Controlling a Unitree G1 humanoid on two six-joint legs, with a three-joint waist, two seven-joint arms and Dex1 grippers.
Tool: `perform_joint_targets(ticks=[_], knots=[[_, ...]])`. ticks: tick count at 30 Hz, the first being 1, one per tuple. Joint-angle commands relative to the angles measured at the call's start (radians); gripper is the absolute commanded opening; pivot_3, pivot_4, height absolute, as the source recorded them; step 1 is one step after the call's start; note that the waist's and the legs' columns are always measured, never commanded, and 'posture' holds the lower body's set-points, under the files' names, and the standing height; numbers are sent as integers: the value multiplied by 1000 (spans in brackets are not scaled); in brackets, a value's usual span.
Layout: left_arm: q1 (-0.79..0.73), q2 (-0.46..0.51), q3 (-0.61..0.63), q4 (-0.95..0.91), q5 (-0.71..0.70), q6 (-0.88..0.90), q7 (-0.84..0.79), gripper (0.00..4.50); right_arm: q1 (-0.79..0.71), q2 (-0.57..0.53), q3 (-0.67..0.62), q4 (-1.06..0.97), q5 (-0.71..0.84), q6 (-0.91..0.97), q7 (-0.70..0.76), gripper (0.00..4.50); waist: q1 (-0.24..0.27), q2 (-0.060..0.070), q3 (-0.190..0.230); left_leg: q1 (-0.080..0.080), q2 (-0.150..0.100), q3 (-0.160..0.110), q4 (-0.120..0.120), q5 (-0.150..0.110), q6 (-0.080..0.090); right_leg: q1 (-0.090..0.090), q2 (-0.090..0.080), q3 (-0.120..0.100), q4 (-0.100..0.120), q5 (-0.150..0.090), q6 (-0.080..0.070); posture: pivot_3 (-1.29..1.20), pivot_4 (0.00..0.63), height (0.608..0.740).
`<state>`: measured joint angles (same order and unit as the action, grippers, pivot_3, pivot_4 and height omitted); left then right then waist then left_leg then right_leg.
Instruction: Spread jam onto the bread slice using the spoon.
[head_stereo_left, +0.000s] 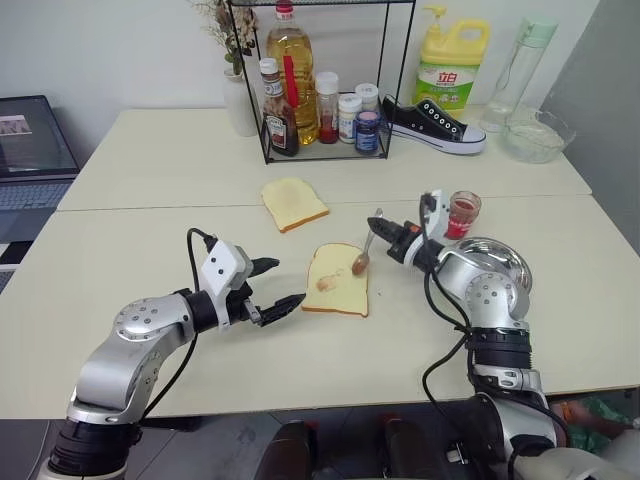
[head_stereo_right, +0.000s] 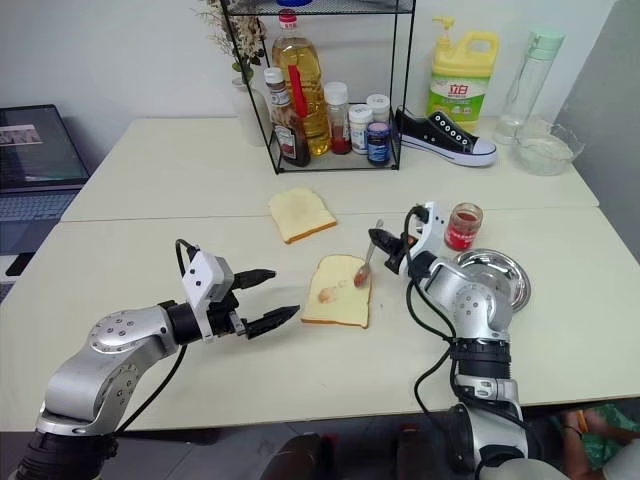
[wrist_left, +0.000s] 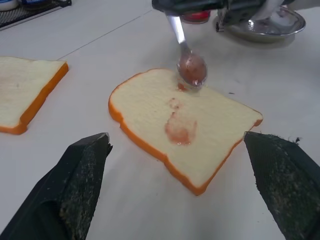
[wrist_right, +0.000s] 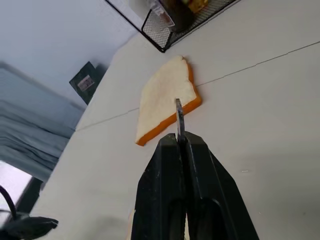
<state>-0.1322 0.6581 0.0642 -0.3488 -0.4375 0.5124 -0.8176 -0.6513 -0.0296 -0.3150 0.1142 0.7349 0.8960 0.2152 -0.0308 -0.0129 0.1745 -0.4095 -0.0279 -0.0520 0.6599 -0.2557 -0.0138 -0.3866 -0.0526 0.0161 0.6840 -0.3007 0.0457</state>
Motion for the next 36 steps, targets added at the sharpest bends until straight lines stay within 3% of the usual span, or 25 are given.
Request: perform_joint_targets(ticks=[1,13,26,36], knots=[[-18,-2,-3,-14,1,-22,-3,4500,-39,6,-64,41,43,-24,-38,22,0,0,0,0,0,0,0,0,0,0,0,0,0,0,0,0,150,740],[-26,-8,-14,-15,1,-21,2,4500,-39,38,-66,204,-4,-133,-55,22,-1,0,0,0,0,2,0,0,0,-1,0,0,1,0,0,0,150,740],[-18,-15,-11,-15,4,-28,4,4500,-44,56,-70,142,40,-93,-71,22,-1,0,0,0,0,1,0,0,0,-1,0,0,1,0,0,0,150,740],[-17,-15,-11,-14,2,-33,2,4500,0,93,9,103,16,-108,-58,22,-1,0,0,0,0,2,0,0,0,-1,0,0,1,0,0,0,150,740]])
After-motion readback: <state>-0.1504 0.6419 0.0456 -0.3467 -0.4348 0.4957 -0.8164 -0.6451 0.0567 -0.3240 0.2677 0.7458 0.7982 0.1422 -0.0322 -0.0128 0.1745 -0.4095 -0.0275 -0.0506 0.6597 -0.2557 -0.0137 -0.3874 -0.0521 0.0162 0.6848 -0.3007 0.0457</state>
